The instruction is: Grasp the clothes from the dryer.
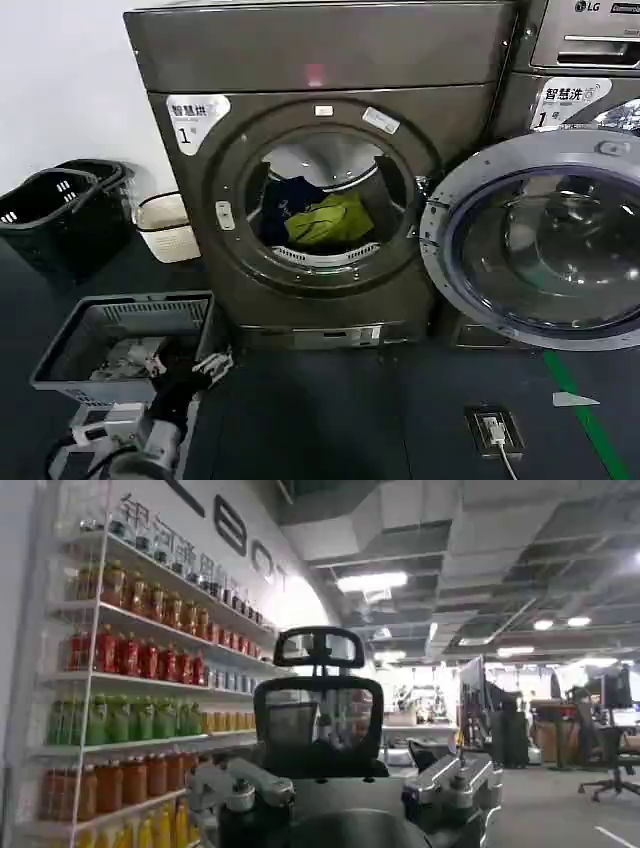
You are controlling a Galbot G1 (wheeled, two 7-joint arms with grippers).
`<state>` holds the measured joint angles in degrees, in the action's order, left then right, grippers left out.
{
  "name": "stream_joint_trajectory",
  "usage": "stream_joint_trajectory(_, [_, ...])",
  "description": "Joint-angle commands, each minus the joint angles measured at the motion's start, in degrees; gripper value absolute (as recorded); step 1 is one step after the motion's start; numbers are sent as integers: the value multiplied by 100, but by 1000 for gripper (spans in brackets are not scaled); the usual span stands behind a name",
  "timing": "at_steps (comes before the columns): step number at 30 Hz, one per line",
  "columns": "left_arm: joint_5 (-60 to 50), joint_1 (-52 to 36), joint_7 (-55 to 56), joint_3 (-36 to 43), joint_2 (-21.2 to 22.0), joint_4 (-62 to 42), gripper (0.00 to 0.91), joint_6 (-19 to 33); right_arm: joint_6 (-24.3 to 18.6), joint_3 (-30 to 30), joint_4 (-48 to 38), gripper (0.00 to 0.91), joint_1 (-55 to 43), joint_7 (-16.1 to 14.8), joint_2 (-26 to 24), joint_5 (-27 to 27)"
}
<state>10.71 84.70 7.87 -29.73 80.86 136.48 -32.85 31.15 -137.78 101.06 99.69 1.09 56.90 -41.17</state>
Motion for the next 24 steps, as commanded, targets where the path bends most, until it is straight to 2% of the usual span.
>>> stream_joint_trajectory(1, [60, 38, -31, -38, 4, 62, 907, 22, -215, 63, 14, 907, 4, -24, 36, -78])
stream_joint_trajectory(3, [46, 34, -38, -38, 16, 59, 907, 39, -274, 89, 39, 907, -8, -93, 71, -101])
stream_joint_trajectory(10, [64, 105, -49, -160, 35, 171, 907, 75, -269, 239, 128, 907, -109, -48, 87, -133])
stream_joint_trajectory(24, [30, 70, -78, -56, 57, 146, 907, 98, -250, 118, 125, 907, -35, -101, 147, -146])
